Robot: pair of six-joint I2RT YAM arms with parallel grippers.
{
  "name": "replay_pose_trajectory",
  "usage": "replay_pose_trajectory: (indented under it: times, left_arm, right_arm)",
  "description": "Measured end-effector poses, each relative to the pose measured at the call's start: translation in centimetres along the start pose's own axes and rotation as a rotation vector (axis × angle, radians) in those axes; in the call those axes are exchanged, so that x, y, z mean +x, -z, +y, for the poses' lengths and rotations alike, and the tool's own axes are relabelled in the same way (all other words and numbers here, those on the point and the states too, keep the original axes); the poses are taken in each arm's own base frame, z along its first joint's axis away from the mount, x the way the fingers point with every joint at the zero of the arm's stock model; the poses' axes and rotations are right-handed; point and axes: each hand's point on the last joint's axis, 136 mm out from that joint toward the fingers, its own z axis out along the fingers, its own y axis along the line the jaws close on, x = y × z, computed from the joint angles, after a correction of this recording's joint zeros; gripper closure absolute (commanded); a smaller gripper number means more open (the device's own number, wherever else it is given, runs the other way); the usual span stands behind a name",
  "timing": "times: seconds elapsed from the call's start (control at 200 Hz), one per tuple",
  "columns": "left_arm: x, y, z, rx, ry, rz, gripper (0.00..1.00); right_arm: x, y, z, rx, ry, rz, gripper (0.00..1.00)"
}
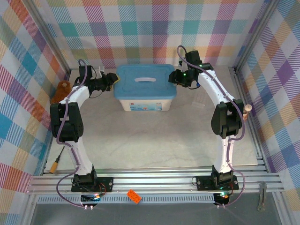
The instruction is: Organize the chemistry lab equipment
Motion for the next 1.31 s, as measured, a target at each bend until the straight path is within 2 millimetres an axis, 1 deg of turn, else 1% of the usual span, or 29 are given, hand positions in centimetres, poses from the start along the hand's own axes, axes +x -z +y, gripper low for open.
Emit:
replay_pose_trajectory:
  times: [0.09,0.285,0.44,0.51,0.61,0.735,0.845,1.015,1.155,1.22,1.26,1.305]
  left_arm:
    - [0.1,0.5,-0.5,-0.083,-0.046,-0.006,0.56]
    - [1.3,0.6,-1.9,-0.305,-0.163,0.039,0.55]
    - [1.8,0.8,-3.6,-0.425,-0.257,0.07,0.55]
    - [1.8,0.7,-3.9,-0.473,-0.294,0.075,0.54]
    - [1.9,0.8,-3.6,-0.54,-0.319,0.083,0.53]
    - [2.5,1.0,-1.8,-0.632,-0.313,0.11,0.52]
    - [2.4,1.0,-1.7,-0.631,-0.312,0.106,0.47]
    - [2.3,0.7,-1.7,-0.609,-0.298,0.11,0.44]
    - [1.3,-0.1,-1.7,-0.584,-0.282,0.103,0.44]
    - [0.9,-0.3,-1.6,-0.577,-0.274,0.099,0.41]
    - [0.9,-0.4,-1.6,-0.575,-0.271,0.099,0.38]
    - [0.9,-0.4,-1.7,-0.571,-0.264,0.097,0.36]
  right_arm:
    - [0.0,0.0,0.0,0.001,0.001,0.0,0.5]
    - [-0.1,0.2,-0.3,0.034,0.009,-0.004,0.51]
    - [-0.3,0.5,-0.9,0.075,0.019,-0.005,0.51]
    - [-0.4,0.6,-1.1,0.092,0.021,-0.005,0.51]
    - [-0.7,0.5,-1.0,0.101,0.025,-0.005,0.51]
    - [-0.5,0.4,-0.3,0.096,0.043,-0.007,0.51]
    - [-0.4,0.4,-0.2,0.099,0.051,-0.017,0.5]
    - [0.1,0.6,-0.1,0.079,0.04,-0.034,0.5]
    - [1.0,1.0,0.0,0.077,0.027,-0.026,0.5]
    - [1.2,1.1,0.1,0.08,0.026,-0.022,0.47]
    - [1.2,1.1,0.1,0.082,0.026,-0.022,0.43]
    - [1.2,1.0,0.3,0.081,0.03,-0.022,0.37]
